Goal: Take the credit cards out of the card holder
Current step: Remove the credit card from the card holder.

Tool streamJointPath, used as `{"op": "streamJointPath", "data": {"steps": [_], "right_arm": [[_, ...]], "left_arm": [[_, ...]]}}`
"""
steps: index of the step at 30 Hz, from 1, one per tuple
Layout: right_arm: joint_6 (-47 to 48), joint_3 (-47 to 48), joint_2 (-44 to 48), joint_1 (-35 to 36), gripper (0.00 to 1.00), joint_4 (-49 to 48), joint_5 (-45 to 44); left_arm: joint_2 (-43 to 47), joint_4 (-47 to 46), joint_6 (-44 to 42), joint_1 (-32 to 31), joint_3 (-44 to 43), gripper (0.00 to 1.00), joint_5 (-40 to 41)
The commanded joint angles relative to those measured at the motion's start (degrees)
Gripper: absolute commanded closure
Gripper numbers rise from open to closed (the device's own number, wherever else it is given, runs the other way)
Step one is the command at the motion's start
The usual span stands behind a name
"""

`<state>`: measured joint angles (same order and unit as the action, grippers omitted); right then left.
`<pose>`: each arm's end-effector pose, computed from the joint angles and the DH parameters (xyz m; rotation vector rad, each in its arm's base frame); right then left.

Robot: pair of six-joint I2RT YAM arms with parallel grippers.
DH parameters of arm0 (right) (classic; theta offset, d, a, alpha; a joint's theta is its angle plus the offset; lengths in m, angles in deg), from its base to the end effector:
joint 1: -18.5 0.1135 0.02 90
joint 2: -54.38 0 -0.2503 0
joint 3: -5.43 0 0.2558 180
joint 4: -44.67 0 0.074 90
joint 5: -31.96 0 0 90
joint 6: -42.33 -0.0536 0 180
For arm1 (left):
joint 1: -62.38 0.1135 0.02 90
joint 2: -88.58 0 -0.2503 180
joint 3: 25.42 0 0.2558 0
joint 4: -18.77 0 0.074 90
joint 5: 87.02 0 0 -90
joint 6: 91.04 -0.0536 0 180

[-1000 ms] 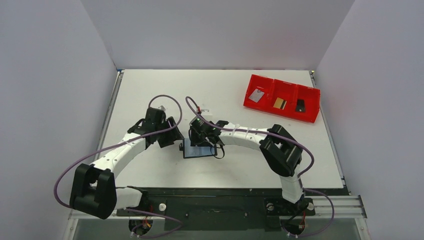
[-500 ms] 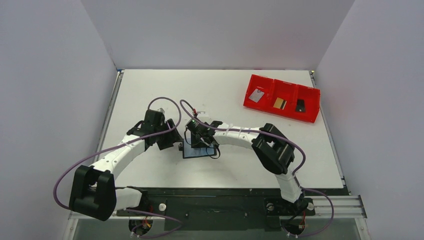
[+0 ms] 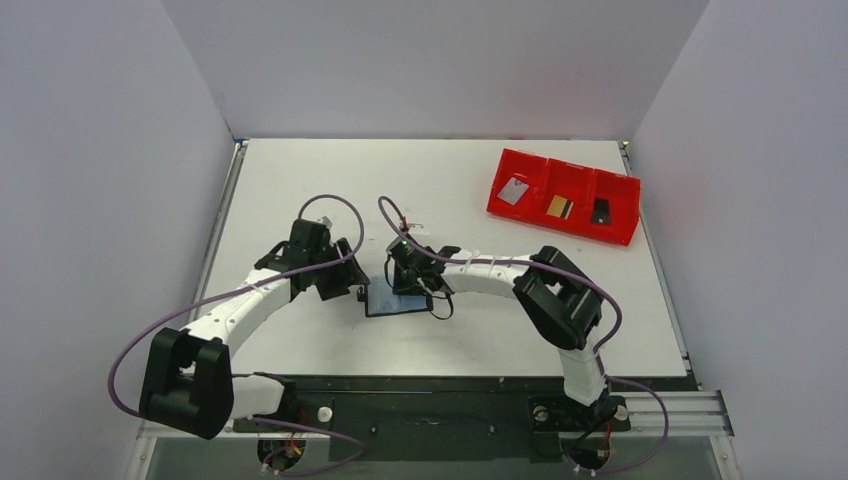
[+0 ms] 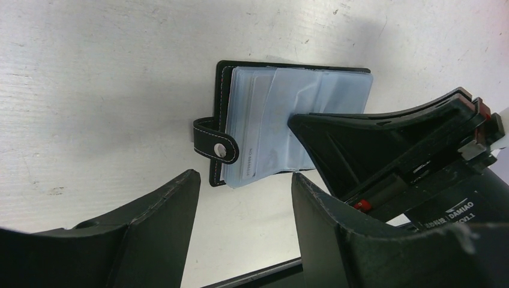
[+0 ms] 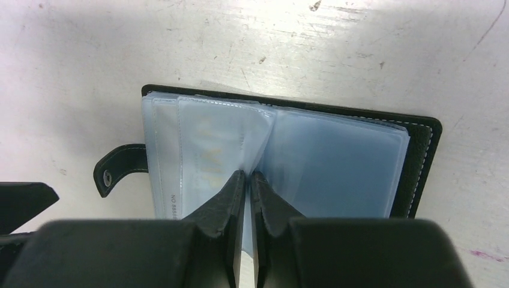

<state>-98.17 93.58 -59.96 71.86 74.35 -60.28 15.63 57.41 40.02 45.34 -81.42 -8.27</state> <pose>0.2549 0.3392 0.1231 -0.0508 2.6776 0.6149 0.2482 -0.0870 0.1738 -0.4707 2.5996 -0.6244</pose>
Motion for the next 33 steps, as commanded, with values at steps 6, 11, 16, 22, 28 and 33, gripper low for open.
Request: {"op": "streamJointPath", "data": {"steps": [6, 11, 16, 22, 28, 33], "right_arm": [[-3.4, -11.1, -1.6, -3.8, 1.00, -10.7, 10.9], [-6.4, -15.3, -2.4, -5.4, 1.00, -18.8, 15.8], [-9.6, -18.7, -3.2, -7.3, 1.00, -26.1, 19.4], [-10.1, -20.4, -3.2, -8.1, 1.00, -27.1, 19.6], [-10.1, -21.3, -3.2, -8.5, 1.00, -27.5, 19.7], [-9.9, -21.7, -3.2, -8.7, 1.00, -27.6, 19.7]], "left_arm": [[-1.2, -3.1, -1.2, -1.2, -1.5, 0.45, -2.7], [-3.0, -3.1, -1.2, -3.9, -3.7, 0.45, -2.5], [-5.3, -3.2, -1.0, -6.4, -5.7, 0.46, -1.6], [-8.8, -3.6, -1.7, -7.8, -7.6, 0.49, 0.2], [-12.9, -6.8, -2.7, -8.6, -6.6, 0.51, -0.6], [-15.6, -10.2, -2.8, -9.1, -5.5, 0.52, -1.8]]}}
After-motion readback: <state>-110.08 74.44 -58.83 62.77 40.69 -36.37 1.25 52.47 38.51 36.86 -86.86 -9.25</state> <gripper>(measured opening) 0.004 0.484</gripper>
